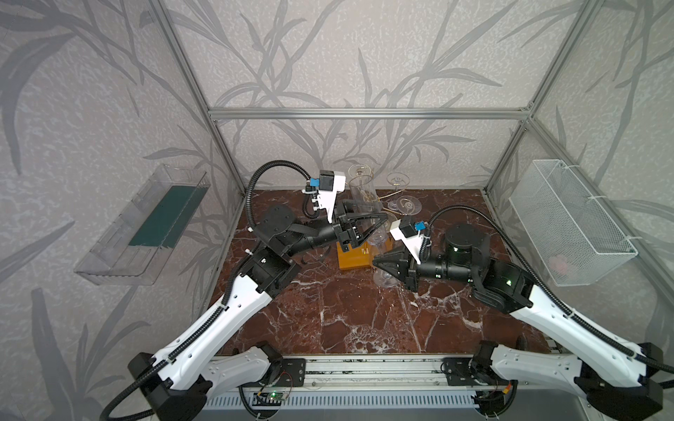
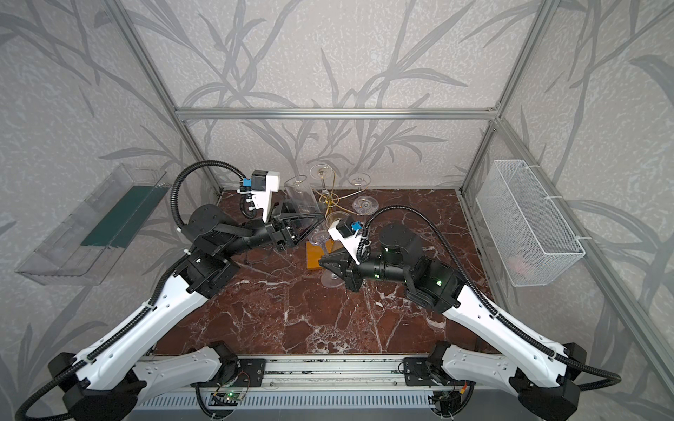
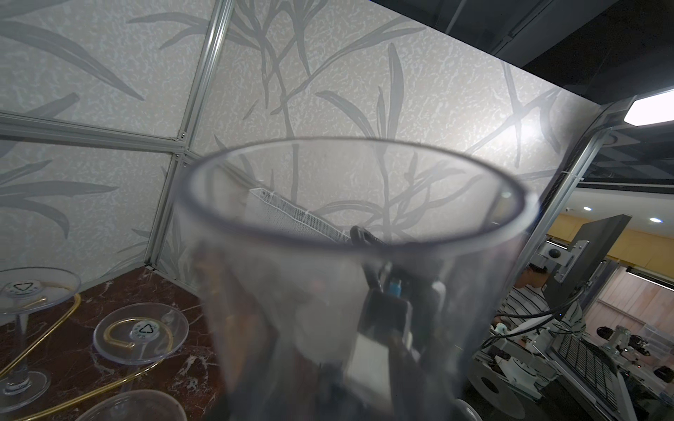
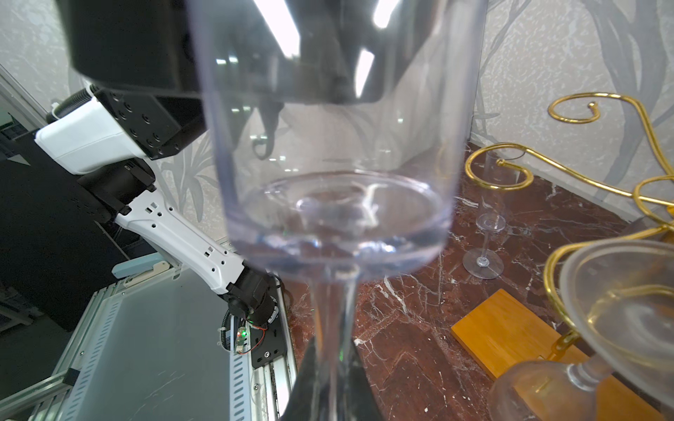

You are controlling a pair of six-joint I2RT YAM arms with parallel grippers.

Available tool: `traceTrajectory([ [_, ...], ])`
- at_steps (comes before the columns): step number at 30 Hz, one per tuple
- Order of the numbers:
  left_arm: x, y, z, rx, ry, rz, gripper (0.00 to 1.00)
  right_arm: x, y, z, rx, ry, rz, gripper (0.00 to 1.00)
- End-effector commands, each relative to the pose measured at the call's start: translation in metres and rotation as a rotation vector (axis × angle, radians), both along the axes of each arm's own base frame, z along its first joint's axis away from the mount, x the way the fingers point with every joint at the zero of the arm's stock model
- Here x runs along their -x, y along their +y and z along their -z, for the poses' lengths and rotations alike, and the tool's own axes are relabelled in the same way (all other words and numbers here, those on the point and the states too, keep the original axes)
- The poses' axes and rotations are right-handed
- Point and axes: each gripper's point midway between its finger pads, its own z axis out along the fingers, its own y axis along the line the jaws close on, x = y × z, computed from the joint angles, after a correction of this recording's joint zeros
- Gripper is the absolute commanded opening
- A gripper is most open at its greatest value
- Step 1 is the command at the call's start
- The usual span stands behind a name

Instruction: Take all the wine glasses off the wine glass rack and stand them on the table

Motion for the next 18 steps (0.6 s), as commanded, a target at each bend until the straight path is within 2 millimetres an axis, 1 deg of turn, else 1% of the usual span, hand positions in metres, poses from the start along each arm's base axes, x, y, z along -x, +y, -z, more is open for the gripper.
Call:
traceTrajectory([
  [1,0.013,0.005,-0.013,0.038,-0.036,0.017,0.42,-0.001,-0.001,-0.002,-0.018,-0.012,0.020,0.00],
  [4,0.015,0.005,-0.014,0.041,-0.039,0.017,0.38,-0.001,-0.001,-0.001,-0.014,-0.009,0.024,0.00],
  [5,0.014,0.006,-0.013,0.042,-0.038,0.013,0.38,-0.002,-0.002,-0.001,-0.013,-0.010,0.030,0.09],
  [6,0.014,0.006,-0.013,0.042,-0.038,0.010,0.38,-0.003,-0.002,-0.001,-0.013,-0.012,0.038,0.23],
  [7,0.014,0.007,-0.013,0.043,-0.039,0.003,0.38,-0.003,-0.003,-0.002,-0.015,-0.016,0.046,0.43],
  [8,0.014,0.008,-0.012,0.043,-0.041,-0.005,0.38,-0.004,-0.005,-0.003,-0.015,-0.019,0.053,0.59],
  [9,0.014,0.009,-0.012,0.043,-0.044,-0.012,0.38,-0.005,-0.006,-0.004,-0.015,-0.026,0.061,0.72],
  [10,0.014,0.011,-0.011,0.041,-0.050,-0.022,0.38,-0.006,-0.009,-0.005,-0.014,-0.033,0.074,0.88],
  [11,0.015,0.013,-0.009,0.038,-0.052,-0.032,0.38,-0.007,-0.012,-0.008,-0.014,-0.044,0.088,0.99],
  [18,0.020,0.026,0.004,-0.032,-0.070,-0.100,0.38,-0.004,-0.035,-0.040,-0.060,-0.148,0.150,0.99],
])
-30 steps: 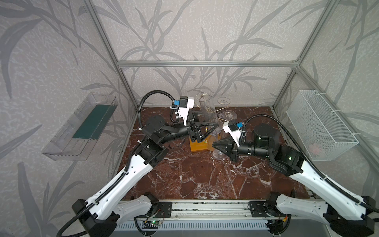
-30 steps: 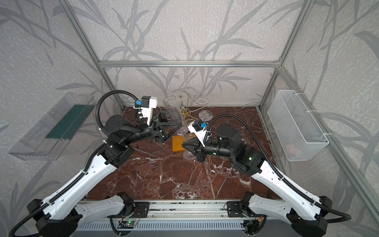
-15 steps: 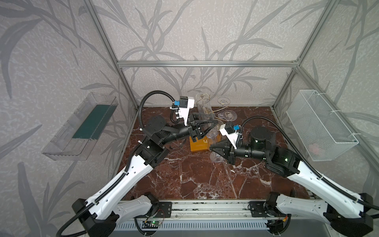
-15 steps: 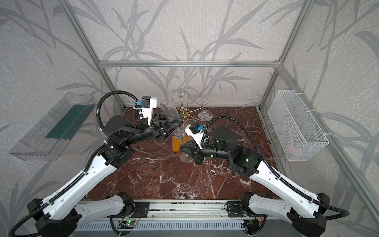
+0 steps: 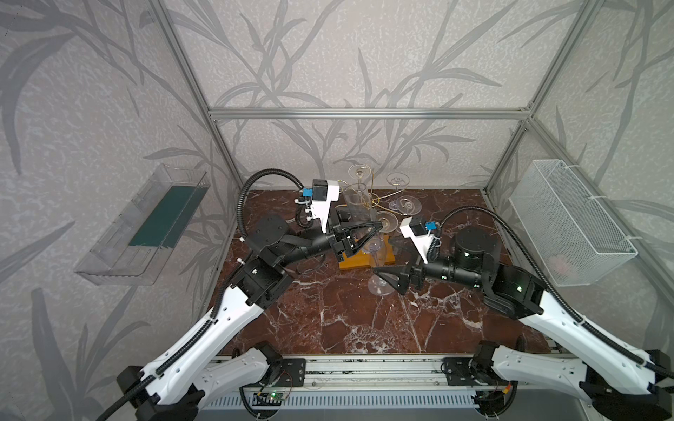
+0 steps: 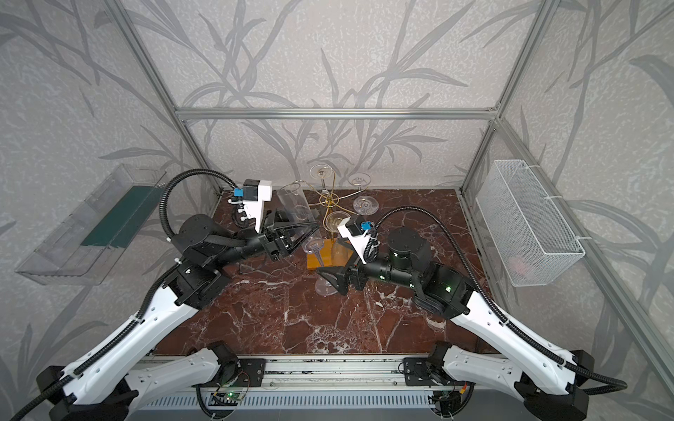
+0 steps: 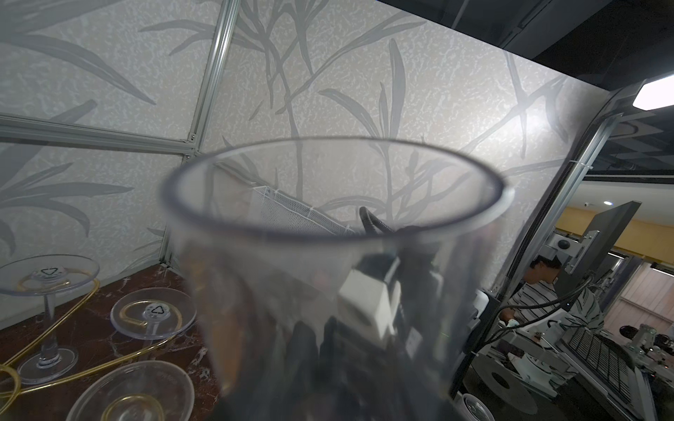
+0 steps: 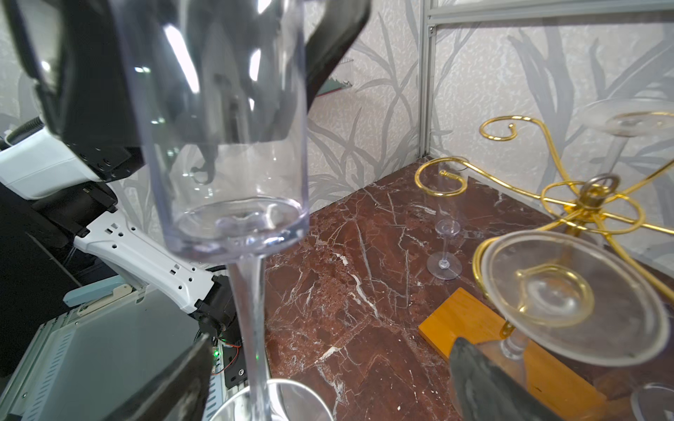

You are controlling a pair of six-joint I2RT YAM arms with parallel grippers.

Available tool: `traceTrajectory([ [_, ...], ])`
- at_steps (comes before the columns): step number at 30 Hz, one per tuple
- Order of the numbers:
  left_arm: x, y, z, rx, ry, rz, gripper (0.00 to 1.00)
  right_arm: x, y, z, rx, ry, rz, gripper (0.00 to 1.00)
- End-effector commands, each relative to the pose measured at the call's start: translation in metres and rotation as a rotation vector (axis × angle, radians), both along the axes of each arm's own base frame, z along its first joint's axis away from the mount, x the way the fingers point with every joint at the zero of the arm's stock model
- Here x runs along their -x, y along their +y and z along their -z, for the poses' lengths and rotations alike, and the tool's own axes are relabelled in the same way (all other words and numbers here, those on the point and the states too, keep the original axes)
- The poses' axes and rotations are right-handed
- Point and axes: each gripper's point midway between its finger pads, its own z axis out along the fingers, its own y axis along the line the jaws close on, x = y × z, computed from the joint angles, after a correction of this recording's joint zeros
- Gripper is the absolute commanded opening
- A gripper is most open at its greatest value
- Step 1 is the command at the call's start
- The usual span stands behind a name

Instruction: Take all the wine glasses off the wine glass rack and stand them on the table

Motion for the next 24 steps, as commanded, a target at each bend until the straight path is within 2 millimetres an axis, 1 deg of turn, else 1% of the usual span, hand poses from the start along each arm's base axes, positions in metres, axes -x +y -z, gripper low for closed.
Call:
traceTrajectory([
  [1,0.006,0.011,0.001,-0.022,-0.041,-0.051,0.38,0.005,-0.016,-0.030,-0.045,-0.084,0.034,0.99],
  [4,0.008,0.018,0.007,-0.043,-0.051,-0.084,0.38,0.008,-0.024,-0.041,-0.070,-0.108,0.050,0.99],
  [6,0.007,0.025,0.013,-0.065,-0.056,-0.127,0.38,0.005,-0.031,-0.046,-0.079,-0.126,0.089,0.99],
  [10,0.004,0.039,0.033,-0.146,-0.091,-0.226,0.38,-0.001,-0.049,-0.048,-0.070,-0.154,0.180,0.99],
  [13,0.001,0.053,0.046,-0.199,-0.128,-0.312,0.38,-0.002,-0.062,-0.049,-0.078,-0.172,0.227,0.99],
  [15,-0.004,0.064,0.054,-0.224,-0.149,-0.388,0.37,-0.002,-0.069,-0.048,-0.083,-0.178,0.248,0.99],
  [18,-0.017,0.086,0.068,-0.238,-0.155,-0.543,0.37,-0.002,-0.079,-0.044,-0.084,-0.187,0.286,0.99],
  [24,-0.040,0.125,0.108,-0.264,-0.166,-0.813,0.37,-0.001,-0.096,-0.034,-0.080,-0.201,0.338,0.99],
])
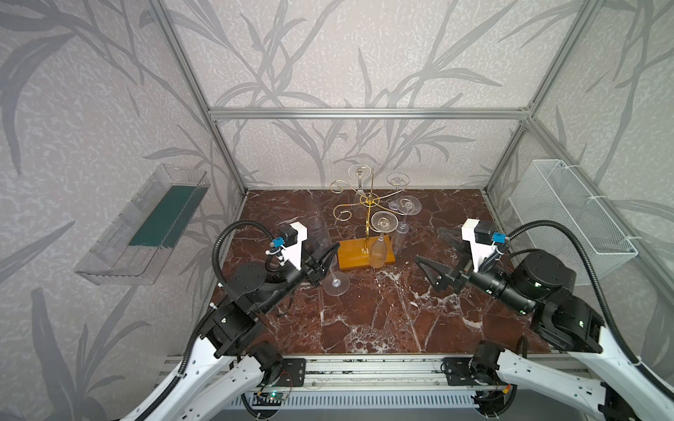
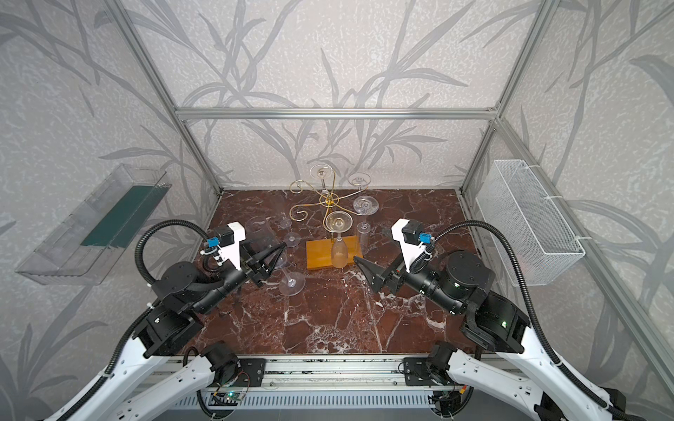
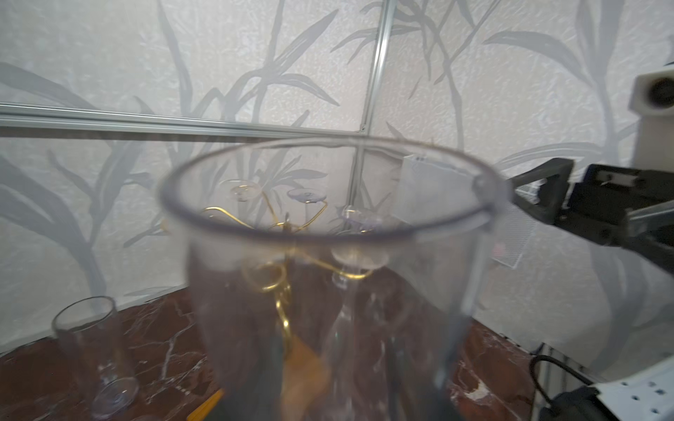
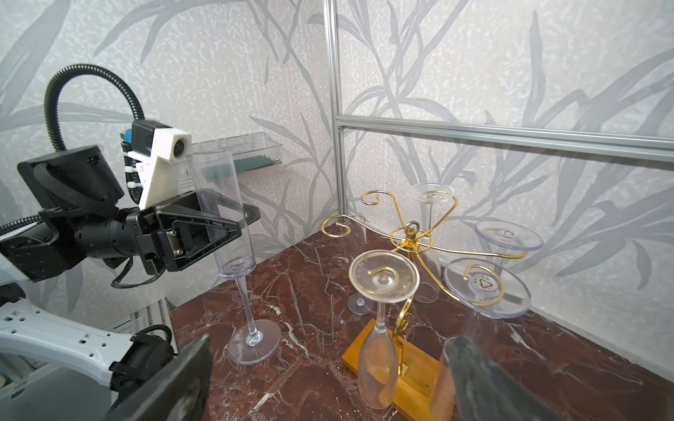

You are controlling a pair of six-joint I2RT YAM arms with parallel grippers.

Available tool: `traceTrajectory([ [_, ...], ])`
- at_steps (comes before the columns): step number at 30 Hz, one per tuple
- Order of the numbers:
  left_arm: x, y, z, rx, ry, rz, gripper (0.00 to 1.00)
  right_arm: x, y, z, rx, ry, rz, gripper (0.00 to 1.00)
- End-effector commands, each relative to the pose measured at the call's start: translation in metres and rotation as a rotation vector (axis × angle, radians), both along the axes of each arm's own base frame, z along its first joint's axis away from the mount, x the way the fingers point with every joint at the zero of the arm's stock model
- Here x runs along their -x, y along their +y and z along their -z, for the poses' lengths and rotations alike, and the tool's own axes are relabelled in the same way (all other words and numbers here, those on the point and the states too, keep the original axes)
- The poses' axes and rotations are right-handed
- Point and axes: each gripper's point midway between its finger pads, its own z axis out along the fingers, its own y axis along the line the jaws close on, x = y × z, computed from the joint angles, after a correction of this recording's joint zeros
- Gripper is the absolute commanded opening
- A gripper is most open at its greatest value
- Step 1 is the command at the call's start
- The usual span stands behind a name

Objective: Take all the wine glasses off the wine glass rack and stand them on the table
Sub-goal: 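Carry the glass with the left gripper nearer the robot while the right arm withdraws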

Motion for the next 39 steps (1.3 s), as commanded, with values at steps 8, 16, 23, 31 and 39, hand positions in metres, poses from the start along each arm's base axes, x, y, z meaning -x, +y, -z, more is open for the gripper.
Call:
traceTrajectory([
  [8,-0.031,0.053,0.035,-0.001,-0.149,-0.377,0.37,-0.002,-0.030,0.012,-0.003,-0.024,0.119,0.99],
  [16,-0.057,0.055,0.065,-0.027,-0.161,-0.491,0.37,-0.005,-0.043,0.023,0.004,-0.015,0.179,0.99],
  [23,-0.079,0.059,0.089,-0.036,-0.153,-0.576,0.37,-0.010,-0.054,0.032,0.009,-0.012,0.239,0.99],
  [31,-0.103,0.062,0.118,-0.032,-0.120,-0.634,0.37,-0.015,-0.054,0.039,0.036,-0.001,0.268,0.99],
  [39,-0.126,0.064,0.133,-0.042,-0.110,-0.671,0.37,-0.016,-0.065,0.038,0.015,-0.003,0.314,0.99],
])
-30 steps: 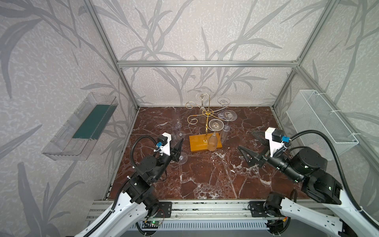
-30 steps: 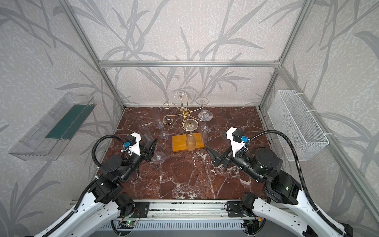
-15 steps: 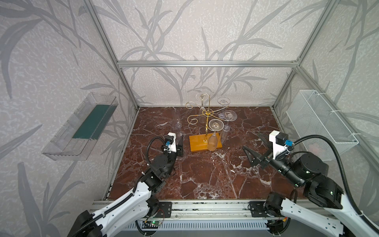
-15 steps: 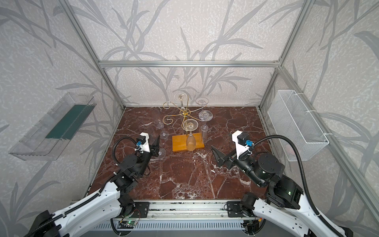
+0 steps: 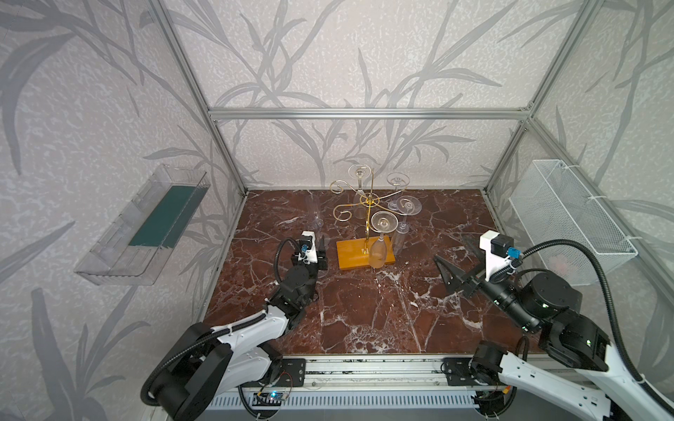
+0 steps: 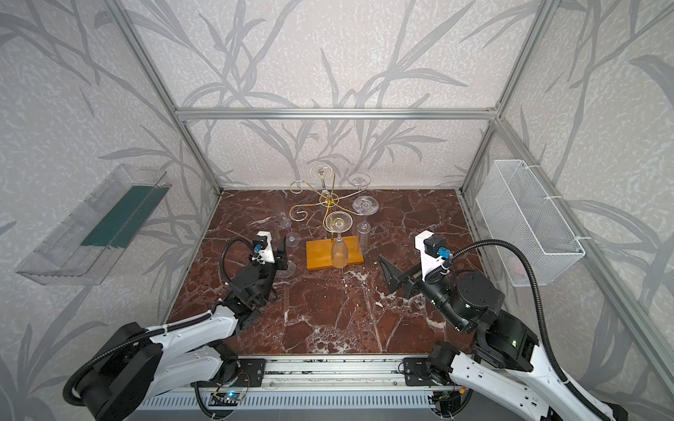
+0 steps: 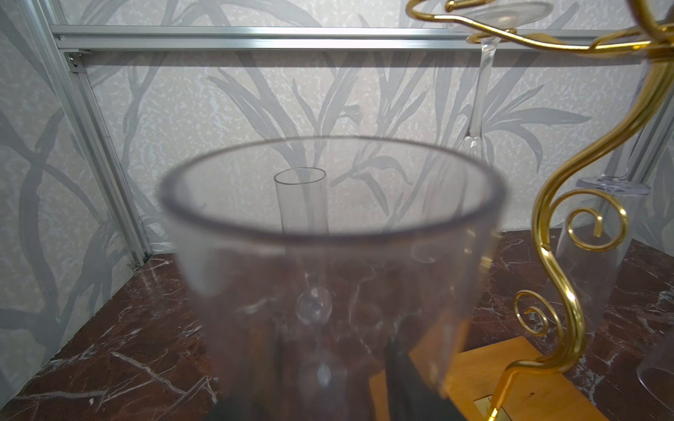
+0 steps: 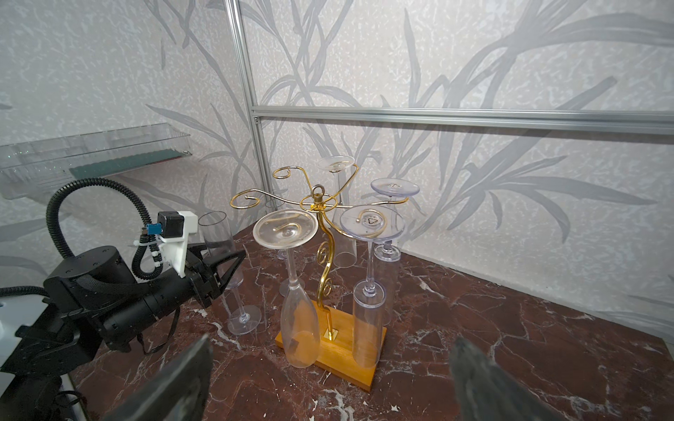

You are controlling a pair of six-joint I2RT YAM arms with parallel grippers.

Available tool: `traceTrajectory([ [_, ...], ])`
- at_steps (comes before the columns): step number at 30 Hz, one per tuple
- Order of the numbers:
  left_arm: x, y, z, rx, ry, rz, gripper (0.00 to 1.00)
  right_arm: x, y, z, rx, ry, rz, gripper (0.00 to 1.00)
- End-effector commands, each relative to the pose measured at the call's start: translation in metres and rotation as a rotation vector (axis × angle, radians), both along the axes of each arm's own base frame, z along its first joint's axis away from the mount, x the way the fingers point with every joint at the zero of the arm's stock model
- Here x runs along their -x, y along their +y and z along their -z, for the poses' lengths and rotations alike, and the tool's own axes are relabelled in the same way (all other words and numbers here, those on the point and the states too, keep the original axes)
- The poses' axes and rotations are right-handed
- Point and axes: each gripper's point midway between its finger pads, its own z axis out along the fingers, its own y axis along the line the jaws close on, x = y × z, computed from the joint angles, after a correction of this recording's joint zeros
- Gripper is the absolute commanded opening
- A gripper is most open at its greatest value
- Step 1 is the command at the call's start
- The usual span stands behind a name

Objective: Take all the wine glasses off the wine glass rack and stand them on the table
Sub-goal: 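Carry the glass with the left gripper nearer the robot while the right arm withdraws, then lower the glass upright onto the table beside the first glass and open the left gripper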

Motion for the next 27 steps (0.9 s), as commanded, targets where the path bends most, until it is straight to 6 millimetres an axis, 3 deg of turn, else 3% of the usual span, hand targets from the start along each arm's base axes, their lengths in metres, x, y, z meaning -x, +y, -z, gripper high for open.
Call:
traceTrajectory([
  [1,-0.006,0.005,-0.025,0.076,-0.099,-0.028,0.37,0.000,-0.008,0.001,-0.011,-0.004,0.035,0.99],
  [27,-0.041,0.011,0.007,0.017,-0.091,-0.121,0.36,0.002,-0.017,-0.001,-0.022,-0.009,0.057,0.99],
])
